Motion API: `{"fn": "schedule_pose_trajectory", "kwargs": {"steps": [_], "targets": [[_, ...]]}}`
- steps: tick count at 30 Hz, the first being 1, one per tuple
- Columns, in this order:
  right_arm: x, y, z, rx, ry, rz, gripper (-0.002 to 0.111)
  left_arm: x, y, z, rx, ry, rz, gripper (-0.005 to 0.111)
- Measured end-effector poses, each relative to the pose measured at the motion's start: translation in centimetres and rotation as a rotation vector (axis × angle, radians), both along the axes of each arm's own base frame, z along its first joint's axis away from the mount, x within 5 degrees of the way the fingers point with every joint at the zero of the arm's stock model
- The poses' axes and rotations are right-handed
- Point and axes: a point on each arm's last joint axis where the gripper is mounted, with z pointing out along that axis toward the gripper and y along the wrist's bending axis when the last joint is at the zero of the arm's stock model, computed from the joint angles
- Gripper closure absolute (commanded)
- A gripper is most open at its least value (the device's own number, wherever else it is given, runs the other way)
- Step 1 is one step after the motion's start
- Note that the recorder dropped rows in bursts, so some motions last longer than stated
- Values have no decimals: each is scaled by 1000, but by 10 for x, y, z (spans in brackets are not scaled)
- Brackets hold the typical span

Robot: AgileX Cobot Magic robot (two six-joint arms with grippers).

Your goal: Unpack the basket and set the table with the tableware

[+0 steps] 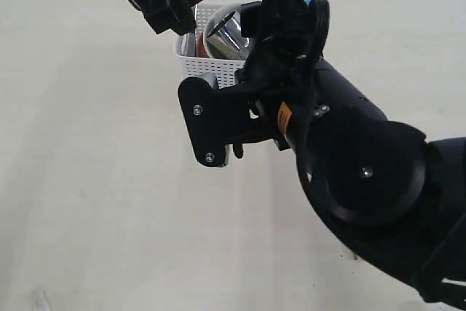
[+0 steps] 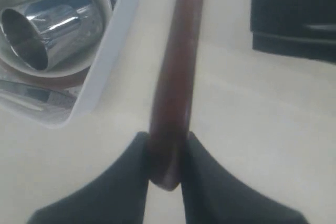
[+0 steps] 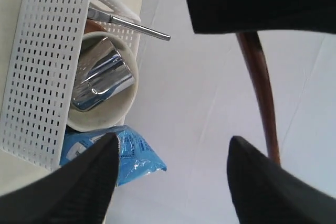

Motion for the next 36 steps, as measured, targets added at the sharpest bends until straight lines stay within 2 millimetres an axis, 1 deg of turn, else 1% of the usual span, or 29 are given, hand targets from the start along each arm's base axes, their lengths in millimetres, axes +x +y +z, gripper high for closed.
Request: {"fn": "schedule_pose_trajectory", "kwargs": {"steps": [4, 7, 10, 14, 21, 25, 33, 35, 36], "targets": [[-7, 2, 4, -2, -42, -12, 51, -4, -9, -2, 6, 2, -30, 107], [-16, 5, 6, -4, -71, -4, 51, -5, -17, -8, 18, 15, -52, 107], [-19, 6, 6, -3, -74, 6, 51, -4, -23, -15, 28, 31, -64, 107], [-19, 1, -1, -51, -82, 1, 51, -3, -26, -18, 33, 39, -70, 107], [-19, -2, -1, -59, -98, -20, 51, -25, -55, -19, 71, 25, -151, 107], [-19, -2, 0, -59, -102, -26, 51, -29, -59, -18, 73, 22, -162, 107], [-19, -2, 0, -35, -95, -31, 51, -33, -59, -11, 52, 14, -163, 107], [-19, -2, 0, -34, -95, -32, 53, -34, -59, -10, 40, 17, -163, 107], [-19, -2, 0, -34, -95, -32, 57, -34, -59, -10, 39, 19, -163, 107]]}}
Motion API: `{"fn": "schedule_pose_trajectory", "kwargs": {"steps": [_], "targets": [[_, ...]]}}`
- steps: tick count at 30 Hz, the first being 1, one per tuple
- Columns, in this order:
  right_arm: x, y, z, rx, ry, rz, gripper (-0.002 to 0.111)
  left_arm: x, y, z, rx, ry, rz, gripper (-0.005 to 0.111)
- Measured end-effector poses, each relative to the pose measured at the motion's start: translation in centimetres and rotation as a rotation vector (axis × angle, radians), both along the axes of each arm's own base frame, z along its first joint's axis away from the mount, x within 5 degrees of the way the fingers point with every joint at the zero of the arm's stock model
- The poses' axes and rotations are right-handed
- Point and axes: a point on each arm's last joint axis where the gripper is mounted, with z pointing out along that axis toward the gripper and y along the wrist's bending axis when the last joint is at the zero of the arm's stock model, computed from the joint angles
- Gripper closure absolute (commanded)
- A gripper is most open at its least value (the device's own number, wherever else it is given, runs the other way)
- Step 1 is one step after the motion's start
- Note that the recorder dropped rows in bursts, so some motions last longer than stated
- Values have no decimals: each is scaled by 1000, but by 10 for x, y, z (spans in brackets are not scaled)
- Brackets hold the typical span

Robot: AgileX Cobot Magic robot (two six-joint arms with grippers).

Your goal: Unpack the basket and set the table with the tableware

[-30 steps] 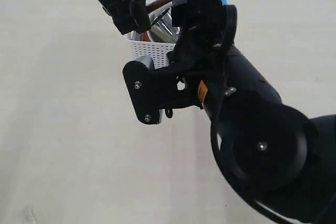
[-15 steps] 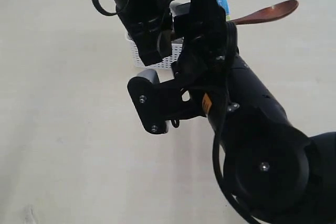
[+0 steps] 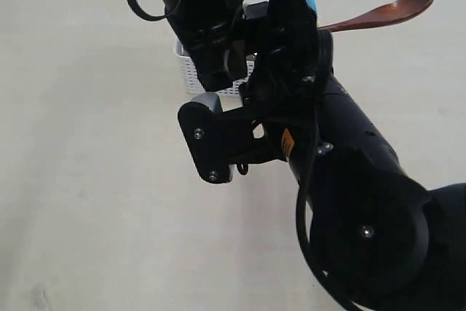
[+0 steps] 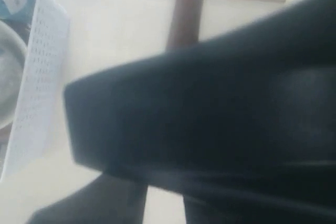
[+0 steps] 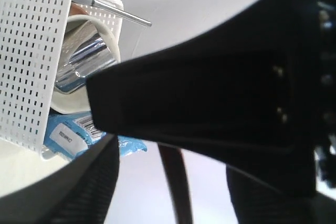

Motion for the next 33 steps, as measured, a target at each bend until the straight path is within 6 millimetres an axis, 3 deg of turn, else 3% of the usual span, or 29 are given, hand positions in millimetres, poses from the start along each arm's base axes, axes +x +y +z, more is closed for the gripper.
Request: {"fn": "schedule_pose_trajectory", "kwargs": {"steps": [9, 15, 22, 24, 26, 30, 33], "targets": [[0, 0, 0, 3, -4, -6, 82, -1, -2, 1, -21, 16, 1, 107], [0, -1, -1, 0, 6, -7, 109, -2, -2, 1, -23, 15, 1, 107], [0, -1, -2, 3, 9, -7, 109, -2, -1, 2, -25, 12, 1, 105], [0, -1, -2, 3, 9, -7, 109, -2, -1, 2, -25, 12, 1, 98], [0, -1, -2, 7, 10, -8, 109, -2, -1, 2, -25, 12, 1, 82], [0, -1, -2, 23, 10, -10, 109, -2, -1, 2, -23, 11, 1, 41], [0, -1, -2, 35, 13, -13, 109, -1, 0, 2, -12, 2, -1, 28]]}}
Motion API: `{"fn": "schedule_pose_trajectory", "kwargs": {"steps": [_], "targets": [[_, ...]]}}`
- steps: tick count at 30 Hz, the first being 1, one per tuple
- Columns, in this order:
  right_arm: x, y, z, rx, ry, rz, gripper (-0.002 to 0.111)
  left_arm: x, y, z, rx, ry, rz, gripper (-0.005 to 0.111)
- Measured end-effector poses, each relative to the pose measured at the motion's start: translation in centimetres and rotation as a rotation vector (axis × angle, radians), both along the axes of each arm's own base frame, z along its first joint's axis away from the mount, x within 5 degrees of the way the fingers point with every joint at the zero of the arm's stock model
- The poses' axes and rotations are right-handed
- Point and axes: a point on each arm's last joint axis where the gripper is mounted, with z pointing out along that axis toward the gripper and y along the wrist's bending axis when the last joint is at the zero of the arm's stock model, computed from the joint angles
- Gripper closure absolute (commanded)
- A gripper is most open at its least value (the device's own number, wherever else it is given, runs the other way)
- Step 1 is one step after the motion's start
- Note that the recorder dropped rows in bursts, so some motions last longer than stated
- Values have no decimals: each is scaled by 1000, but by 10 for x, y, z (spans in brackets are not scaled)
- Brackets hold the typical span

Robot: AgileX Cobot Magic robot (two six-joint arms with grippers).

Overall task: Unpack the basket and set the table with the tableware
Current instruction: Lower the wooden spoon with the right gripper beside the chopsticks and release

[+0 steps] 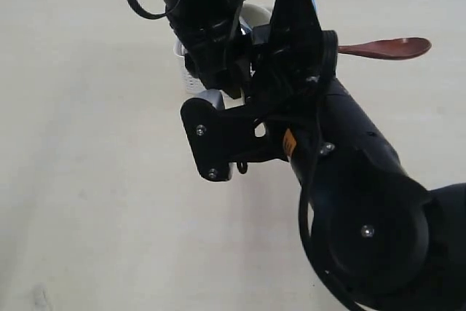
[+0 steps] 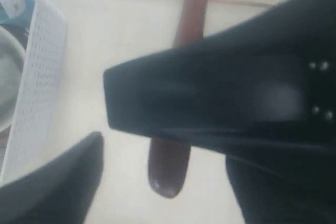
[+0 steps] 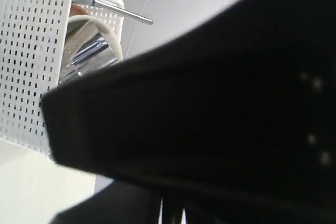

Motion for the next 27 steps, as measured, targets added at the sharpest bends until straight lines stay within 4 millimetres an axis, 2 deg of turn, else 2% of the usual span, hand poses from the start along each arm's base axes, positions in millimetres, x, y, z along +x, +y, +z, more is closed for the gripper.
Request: {"fn": "schedule_pose_trajectory", "kwargs": {"steps": [6, 10, 17, 20, 24, 27], "targets": [[1, -1, 1, 41, -4, -22, 109, 7, 9, -2, 111, -80, 14, 27], [2, -8, 0, 64, 16, -102, 109, 12, 18, 0, 199, -154, 31, 27], [6, -26, -11, 160, 170, -304, 109, 7, 27, 25, 157, -280, 50, 27], [23, -48, -10, 293, 232, -484, 109, 4, 29, 36, 116, -331, 61, 27], [55, -85, -1, 594, 384, -774, 109, 4, 29, 46, 45, -378, 118, 27], [75, -104, 6, 830, 522, -948, 109, 6, 27, 48, 0, -387, 171, 27]]}}
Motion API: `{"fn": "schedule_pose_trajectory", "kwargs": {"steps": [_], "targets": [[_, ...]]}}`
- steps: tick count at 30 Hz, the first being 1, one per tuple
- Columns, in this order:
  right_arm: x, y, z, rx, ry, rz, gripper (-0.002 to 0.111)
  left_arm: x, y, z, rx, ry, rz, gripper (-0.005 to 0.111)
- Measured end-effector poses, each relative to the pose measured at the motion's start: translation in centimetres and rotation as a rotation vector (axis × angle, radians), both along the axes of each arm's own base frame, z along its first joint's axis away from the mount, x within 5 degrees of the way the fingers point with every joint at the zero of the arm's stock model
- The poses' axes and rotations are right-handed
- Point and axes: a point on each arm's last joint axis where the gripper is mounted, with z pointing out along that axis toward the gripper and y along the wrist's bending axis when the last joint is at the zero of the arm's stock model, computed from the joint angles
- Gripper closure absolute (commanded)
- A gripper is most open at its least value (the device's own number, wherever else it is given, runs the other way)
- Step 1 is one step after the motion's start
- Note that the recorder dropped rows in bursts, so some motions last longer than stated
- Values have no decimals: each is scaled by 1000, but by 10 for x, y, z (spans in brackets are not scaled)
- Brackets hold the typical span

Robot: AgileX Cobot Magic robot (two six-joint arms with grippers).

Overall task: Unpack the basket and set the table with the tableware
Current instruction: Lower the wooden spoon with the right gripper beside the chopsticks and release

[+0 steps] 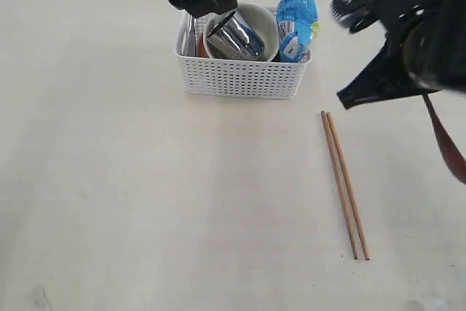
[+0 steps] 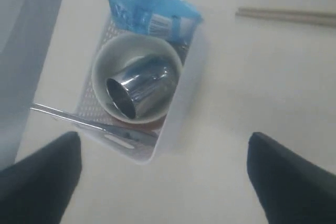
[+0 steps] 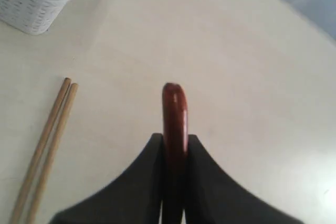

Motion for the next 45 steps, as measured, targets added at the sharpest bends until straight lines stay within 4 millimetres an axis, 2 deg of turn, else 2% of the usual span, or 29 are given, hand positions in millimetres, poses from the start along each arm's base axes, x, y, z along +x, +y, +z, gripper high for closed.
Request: {"fn": "schedule_pose_trajectory", "kwargs": {"steps": [3, 6, 11, 13, 21, 25, 26, 28, 31, 35, 36, 39, 45], "targets": [[14, -20, 5, 158, 99, -152, 109, 1, -2, 1, -47, 2, 23, 27], [20, -32, 6, 248, 168, -216, 109, 0, -7, 3, -120, 16, 25, 27], [21, -37, 1, 330, 267, -202, 109, -4, -18, 7, -282, 72, 22, 28], [22, -36, -1, 351, 295, -189, 109, -6, -22, 9, -336, 104, 21, 31], [46, -26, -30, 281, 395, -173, 109, -9, -27, 10, -404, 153, 20, 69], [67, -26, -36, 258, 417, -163, 109, -10, -25, 0, -408, 124, 15, 101], [72, -28, -34, 263, 415, -162, 109, -11, -24, -4, -405, 117, 14, 106], [81, -37, -32, 281, 421, -169, 109, -11, -17, -16, -408, 86, 29, 107], [87, -54, -34, 337, 455, -188, 109, -9, 5, -29, -441, 0, 94, 107], [91, -64, -43, 451, 517, -199, 109, -5, 45, -29, -518, -156, 217, 107], [92, -63, -46, 475, 537, -193, 109, -5, 57, -29, -529, -190, 253, 107], [95, -59, -55, 509, 575, -193, 109, -8, 78, -34, -535, -232, 316, 107], [93, -27, -75, 504, 638, -139, 109, -7, 84, -41, -561, -269, 352, 107]]}}
